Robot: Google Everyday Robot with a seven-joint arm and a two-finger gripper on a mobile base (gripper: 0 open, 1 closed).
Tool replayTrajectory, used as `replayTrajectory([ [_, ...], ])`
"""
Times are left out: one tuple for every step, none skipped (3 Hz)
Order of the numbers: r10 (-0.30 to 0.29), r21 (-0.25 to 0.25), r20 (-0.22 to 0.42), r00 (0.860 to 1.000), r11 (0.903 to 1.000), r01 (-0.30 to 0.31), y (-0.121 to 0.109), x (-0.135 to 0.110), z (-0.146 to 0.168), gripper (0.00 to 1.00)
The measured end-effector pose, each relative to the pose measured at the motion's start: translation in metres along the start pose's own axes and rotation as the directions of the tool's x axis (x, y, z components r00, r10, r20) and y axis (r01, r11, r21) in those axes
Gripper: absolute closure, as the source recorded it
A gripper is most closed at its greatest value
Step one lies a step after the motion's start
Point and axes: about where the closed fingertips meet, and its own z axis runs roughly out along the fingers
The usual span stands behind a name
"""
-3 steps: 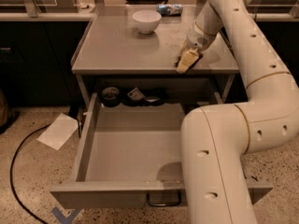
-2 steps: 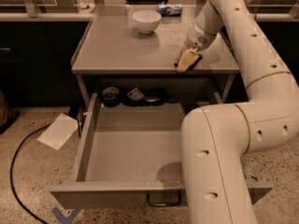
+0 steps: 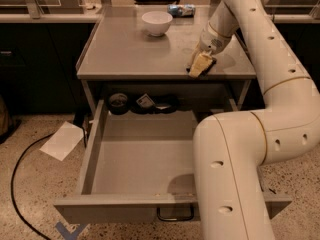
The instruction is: Place rxbar chocolate into top drawer
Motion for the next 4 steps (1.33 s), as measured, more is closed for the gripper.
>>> replayTrajectory([
  [0.0,0.0,0.0,1.0,1.0,0.0,0.0006,0.0033,0.0078,1.0],
  [0.0,0.0,0.0,1.0,1.0,0.0,0.0006,0.0032,0.0077,1.0],
  [0.0,0.0,0.0,1.0,1.0,0.0,0.0006,0.0032,0.0077,1.0],
  [0.0,0.0,0.0,1.0,1.0,0.0,0.0006,0.0032,0.0077,1.0],
])
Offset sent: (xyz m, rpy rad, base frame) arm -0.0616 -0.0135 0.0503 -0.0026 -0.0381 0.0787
